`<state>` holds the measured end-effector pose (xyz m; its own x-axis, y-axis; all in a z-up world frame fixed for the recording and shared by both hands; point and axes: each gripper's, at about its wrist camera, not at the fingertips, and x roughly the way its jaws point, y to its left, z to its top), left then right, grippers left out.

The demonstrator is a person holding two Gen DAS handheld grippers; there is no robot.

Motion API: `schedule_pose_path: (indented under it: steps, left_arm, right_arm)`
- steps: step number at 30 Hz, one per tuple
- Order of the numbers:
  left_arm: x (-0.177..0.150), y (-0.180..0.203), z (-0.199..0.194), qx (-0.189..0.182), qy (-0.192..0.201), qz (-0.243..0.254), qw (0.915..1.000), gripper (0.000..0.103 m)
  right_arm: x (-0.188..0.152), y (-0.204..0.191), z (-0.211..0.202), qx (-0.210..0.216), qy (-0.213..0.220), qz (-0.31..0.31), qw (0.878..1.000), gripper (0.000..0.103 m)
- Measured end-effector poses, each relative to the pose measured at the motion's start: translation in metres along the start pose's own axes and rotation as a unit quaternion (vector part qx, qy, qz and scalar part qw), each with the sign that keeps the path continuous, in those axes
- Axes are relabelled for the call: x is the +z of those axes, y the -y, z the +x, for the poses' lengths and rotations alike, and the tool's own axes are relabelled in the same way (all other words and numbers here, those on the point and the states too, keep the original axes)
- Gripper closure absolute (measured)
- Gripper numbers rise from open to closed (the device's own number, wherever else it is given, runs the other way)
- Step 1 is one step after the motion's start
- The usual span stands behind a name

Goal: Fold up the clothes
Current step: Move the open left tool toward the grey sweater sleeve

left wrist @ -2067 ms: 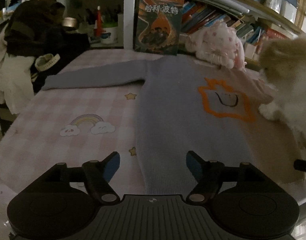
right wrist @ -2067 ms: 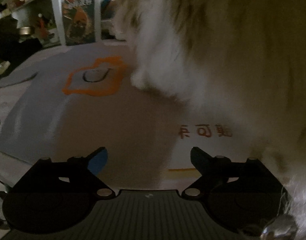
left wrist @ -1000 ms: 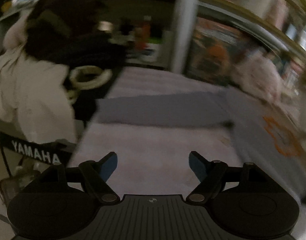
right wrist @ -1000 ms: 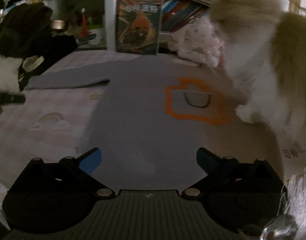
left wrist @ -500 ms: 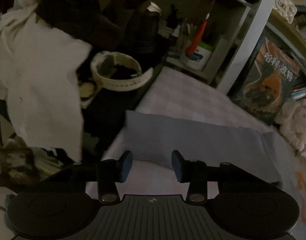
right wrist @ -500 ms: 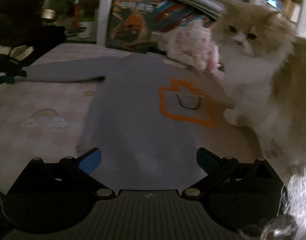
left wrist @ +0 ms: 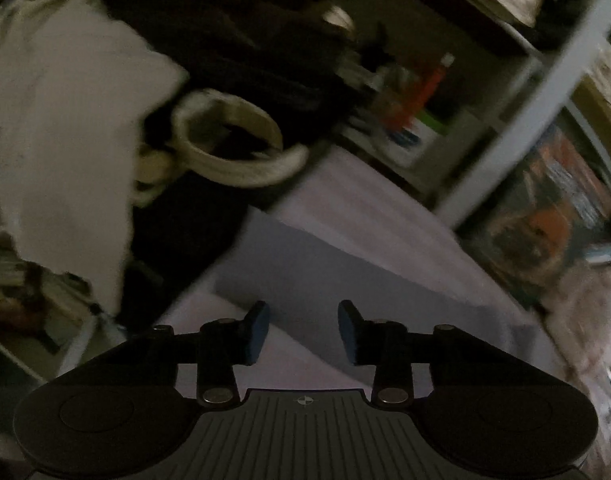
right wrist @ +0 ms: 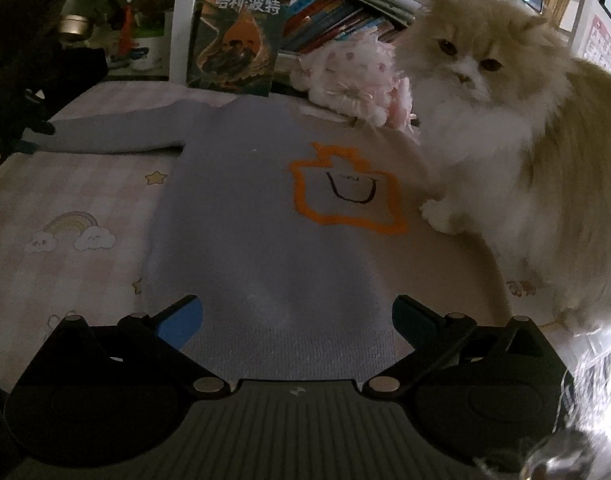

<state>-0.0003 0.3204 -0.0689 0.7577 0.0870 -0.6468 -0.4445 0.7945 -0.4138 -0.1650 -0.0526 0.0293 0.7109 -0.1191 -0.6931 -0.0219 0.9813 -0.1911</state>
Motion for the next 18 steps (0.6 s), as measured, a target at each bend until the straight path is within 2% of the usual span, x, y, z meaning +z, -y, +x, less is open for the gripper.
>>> schedule_pose_path:
  steps: [4, 6, 10, 13, 18]
  left_arm:
    - [0.001, -0.002, -0.006, 0.029, 0.015, 0.042, 0.9986, 0.061]
    - [0.002, -0.004, -0.008, 0.046, 0.031, 0.049, 0.9973, 0.061]
    - [0.006, -0.006, -0.003, 0.038, 0.028, 0.048, 0.9977, 0.063]
    - [0.005, 0.0, 0.004, 0.014, 0.02, 0.044, 0.9987, 0.066]
    - [-0.003, 0.015, 0.016, -0.067, -0.016, 0.019, 0.9974, 0.066]
  right_arm:
    - [-0.001, 0.002, 0.0, -0.004, -0.005, 0.011, 1.0, 0.001]
    - [-0.002, 0.002, 0.0, -0.004, -0.007, 0.01, 1.0, 0.001]
    - [-0.002, 0.001, -0.001, -0.006, -0.009, 0.004, 1.0, 0.001]
    - [-0.002, 0.002, -0.002, -0.011, -0.01, 0.005, 1.0, 0.001]
    - [-0.002, 0.004, -0.003, -0.017, -0.012, 0.008, 1.0, 0.001]
